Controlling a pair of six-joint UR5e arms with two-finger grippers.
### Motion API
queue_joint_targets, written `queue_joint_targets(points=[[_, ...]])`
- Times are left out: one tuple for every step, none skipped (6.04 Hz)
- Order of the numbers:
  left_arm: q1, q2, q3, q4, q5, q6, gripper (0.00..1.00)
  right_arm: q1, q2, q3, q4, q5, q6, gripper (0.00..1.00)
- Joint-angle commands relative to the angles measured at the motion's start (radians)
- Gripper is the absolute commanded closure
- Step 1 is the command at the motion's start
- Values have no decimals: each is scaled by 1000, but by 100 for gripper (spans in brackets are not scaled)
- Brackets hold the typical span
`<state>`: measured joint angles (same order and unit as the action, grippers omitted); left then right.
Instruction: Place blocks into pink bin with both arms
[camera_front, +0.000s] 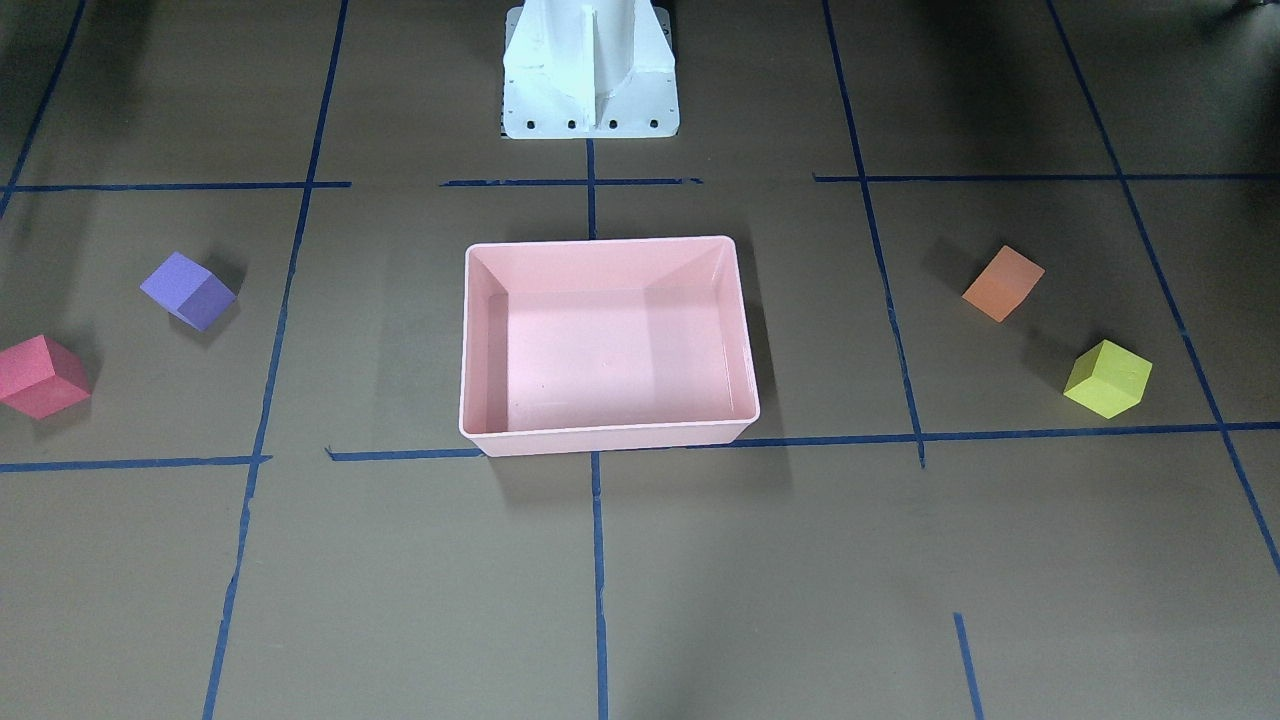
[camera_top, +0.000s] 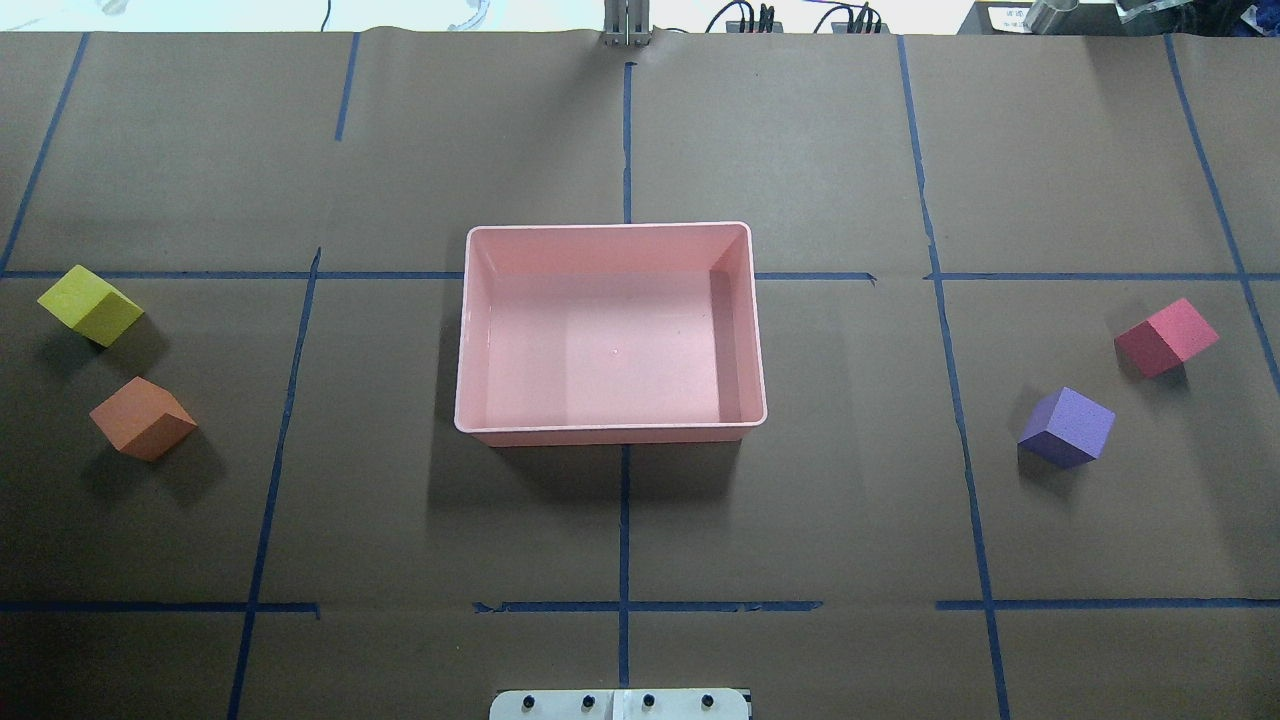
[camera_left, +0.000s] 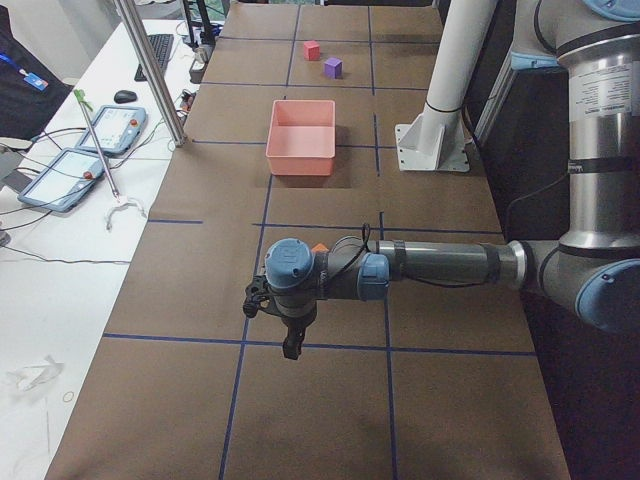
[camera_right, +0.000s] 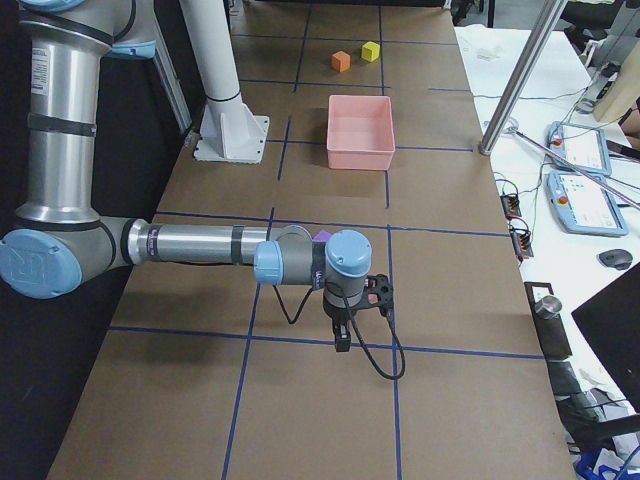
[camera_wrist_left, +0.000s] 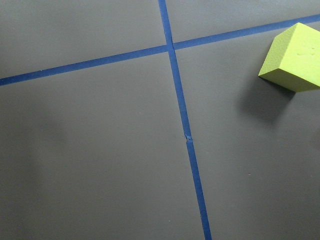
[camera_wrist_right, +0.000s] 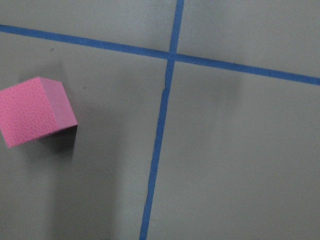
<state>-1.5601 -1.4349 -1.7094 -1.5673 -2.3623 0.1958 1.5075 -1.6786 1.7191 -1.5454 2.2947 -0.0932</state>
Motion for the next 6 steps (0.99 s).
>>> queue_joint_targets(points=[[2,-1,1,-2,0,-1,0,-51,65,-12,78,5,1,0],[2,-1,1,-4,0,-3,0,-71,63,-19,193,28,-2,0],[2,-1,1,-4,-2,-3,0,-178,65,-3,258,72,76,0],[2,-1,1,-4,-2,-3,0,-261,62,-6,301,65,199,0],[2,-1,1,-5,-3,-3,0,-310,65,-27,368,43,283,0],[2,-1,1,-5,-2,-3,0,-335,65,-45,381,34,285,0]])
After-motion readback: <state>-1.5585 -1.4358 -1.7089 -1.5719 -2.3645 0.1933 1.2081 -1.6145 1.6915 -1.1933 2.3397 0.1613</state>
